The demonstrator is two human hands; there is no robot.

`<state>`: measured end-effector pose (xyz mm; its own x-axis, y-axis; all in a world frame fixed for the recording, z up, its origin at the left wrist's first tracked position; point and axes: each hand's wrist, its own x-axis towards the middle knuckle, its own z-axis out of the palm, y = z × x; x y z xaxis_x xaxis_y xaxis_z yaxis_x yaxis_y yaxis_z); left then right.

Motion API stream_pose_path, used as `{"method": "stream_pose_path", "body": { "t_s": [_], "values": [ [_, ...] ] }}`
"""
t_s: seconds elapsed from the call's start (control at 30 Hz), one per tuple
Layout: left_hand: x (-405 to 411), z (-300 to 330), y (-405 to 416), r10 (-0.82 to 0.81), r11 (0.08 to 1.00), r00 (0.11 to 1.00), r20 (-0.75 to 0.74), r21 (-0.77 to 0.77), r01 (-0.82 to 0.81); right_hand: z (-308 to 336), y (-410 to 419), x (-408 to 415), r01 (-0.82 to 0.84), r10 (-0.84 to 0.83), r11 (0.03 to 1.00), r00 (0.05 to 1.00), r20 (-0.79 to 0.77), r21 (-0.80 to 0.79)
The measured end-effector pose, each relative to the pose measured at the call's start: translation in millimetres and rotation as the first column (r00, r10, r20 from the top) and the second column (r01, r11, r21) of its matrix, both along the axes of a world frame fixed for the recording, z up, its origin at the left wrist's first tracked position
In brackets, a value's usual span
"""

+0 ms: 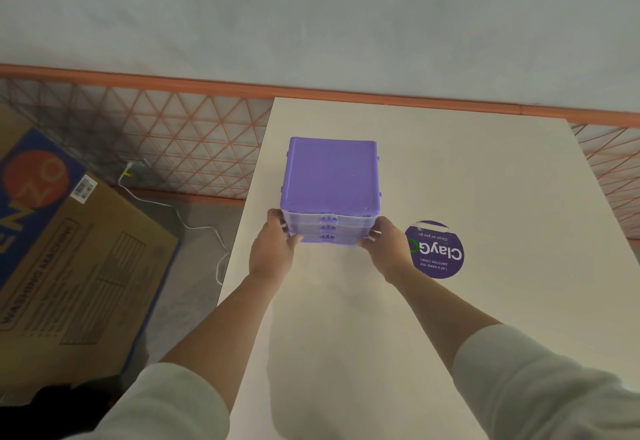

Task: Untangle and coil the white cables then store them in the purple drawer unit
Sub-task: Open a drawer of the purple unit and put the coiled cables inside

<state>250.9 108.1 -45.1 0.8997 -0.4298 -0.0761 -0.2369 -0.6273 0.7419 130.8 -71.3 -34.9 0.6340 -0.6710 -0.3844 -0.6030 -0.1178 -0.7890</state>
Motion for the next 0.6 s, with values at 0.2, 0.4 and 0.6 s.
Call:
{"method": "stream_pose_path", "body": {
  "t_s": [0.2,0.4,0.6],
  "values": [
    [-5.7,7.9,0.6,-0.061,0.995,0.985,-0.161,-0.094,0.046,10.4,2.8,-5.8,-0.125,0.122,0.987,0.992,0.032,0.099],
    [-6.9,12.1,-1.7,-0.103,0.973,0.963,-0.25,-0.226,0.046,24.3,0.8,-11.2,-0.19,0.178,0.955,0.981,0.073,0.228],
    [-3.7,30.4,-2.1,-0.133,0.951,0.966,-0.22,-0.302,0.062,67.8,-4.7,-24.4,-0.195,0.174,0.955,0.979,0.108,0.224]
  ]
}}
